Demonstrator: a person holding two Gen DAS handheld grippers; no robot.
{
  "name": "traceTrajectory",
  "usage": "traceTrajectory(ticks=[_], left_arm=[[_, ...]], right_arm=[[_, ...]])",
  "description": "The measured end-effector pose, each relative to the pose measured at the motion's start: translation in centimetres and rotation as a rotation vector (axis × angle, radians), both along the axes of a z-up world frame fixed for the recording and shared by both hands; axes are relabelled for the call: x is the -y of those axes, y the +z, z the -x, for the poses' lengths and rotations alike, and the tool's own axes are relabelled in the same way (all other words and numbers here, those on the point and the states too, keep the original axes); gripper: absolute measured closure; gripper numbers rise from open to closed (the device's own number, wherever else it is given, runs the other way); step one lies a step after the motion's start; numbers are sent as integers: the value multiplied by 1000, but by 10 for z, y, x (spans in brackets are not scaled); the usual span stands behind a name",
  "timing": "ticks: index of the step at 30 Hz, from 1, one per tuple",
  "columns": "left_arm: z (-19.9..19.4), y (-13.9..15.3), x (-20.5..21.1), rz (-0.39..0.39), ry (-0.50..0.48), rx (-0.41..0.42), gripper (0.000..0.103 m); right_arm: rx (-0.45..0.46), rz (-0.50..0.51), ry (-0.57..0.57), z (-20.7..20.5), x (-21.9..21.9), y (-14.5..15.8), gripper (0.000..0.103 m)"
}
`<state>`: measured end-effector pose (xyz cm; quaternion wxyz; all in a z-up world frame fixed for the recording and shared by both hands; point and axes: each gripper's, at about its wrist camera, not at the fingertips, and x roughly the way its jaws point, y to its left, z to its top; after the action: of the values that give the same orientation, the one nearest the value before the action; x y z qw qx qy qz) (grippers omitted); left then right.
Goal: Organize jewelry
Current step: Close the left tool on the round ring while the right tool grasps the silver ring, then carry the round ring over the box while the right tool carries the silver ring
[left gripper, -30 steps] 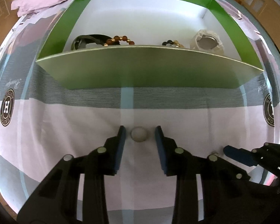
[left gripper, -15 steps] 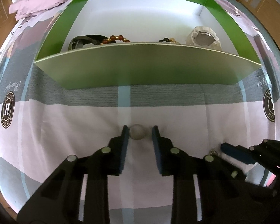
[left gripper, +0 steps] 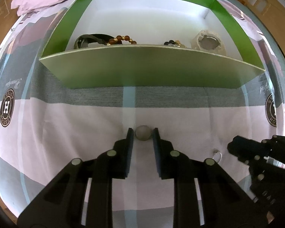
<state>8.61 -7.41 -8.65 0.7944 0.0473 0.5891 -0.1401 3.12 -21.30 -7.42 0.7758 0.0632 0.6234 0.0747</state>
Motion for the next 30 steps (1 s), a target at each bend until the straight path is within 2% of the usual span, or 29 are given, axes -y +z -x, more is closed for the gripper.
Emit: traceTrajectory(ticks=[2, 4, 8, 11, 16, 18, 19, 20, 30], left_arm=[[0, 1, -2, 8, 3, 2, 76], [-1, 2, -2, 10, 0, 3, 74], [-1, 2, -1, 11, -3, -3, 69], [0, 1, 3, 4, -6, -2, 67], [1, -1, 5, -3, -14, 1, 66], [3, -2, 7, -14, -21, 10, 72], [5, -2, 7, -24, -18, 16, 80], [4, -2, 7, -26, -12, 17, 84], [1, 8, -3, 11, 14, 18, 85]], right_arm=[[9, -16, -22, -2, 4, 3, 91], [11, -24, -32, -1, 0, 7, 84], [14, -14, 30, 0, -11, 4, 82], [-1, 28, 86, 0, -34, -3, 77], [-16, 103, 125, 2, -48, -13, 76], [-7, 111, 132, 2, -51, -13, 76], [-5, 111, 130, 2, -51, -13, 77], [-2, 116, 127, 2, -50, -13, 85], [2, 66, 87, -2, -33, -5, 85]])
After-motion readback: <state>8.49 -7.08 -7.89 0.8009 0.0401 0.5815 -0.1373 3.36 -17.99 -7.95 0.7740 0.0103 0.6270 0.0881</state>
